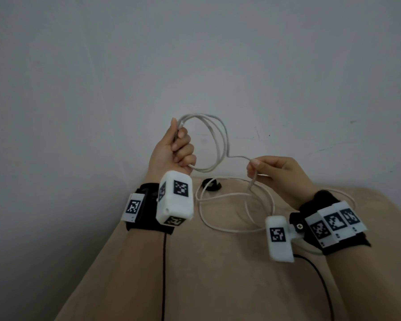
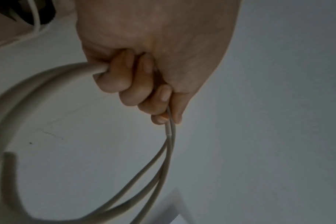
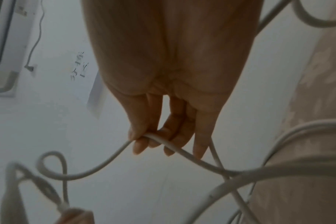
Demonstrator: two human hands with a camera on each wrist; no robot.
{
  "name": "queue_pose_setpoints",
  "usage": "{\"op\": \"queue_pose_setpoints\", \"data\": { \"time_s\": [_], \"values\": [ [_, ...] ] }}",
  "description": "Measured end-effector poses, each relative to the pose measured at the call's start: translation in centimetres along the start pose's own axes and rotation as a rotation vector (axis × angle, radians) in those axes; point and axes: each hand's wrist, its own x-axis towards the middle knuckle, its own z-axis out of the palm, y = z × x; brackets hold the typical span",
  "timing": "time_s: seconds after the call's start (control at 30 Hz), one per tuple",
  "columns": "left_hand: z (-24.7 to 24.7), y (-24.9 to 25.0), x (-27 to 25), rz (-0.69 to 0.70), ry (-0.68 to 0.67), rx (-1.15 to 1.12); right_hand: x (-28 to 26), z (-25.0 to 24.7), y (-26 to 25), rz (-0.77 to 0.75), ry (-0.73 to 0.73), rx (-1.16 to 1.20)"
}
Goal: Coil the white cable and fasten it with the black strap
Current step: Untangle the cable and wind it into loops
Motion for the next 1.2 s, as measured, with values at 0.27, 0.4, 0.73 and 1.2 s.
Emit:
{"op": "queue_pose_setpoints", "data": {
  "time_s": [0.27,0.4,0.73,1.2],
  "values": [
    [-1.2,0.7,-0.3,0.05,0.126,0.049,0.3,-1.1,-0.1,0.156,0.205,-0.027],
    [-0.6,0.3,-0.1,0.064,0.2,0.211,0.2,-0.9,-0.6,0.191,0.151,-0.092],
    [1.8,-2.0,0.2,0.012,0.152,0.579,-0.4,1.1,-3.7,-0.225,0.217,-0.217],
    [2.0,-1.8,0.4,0.041,0.203,0.477,-0.6,2.2,-3.5,-0.084,0.029,0.056]
  ]
}}
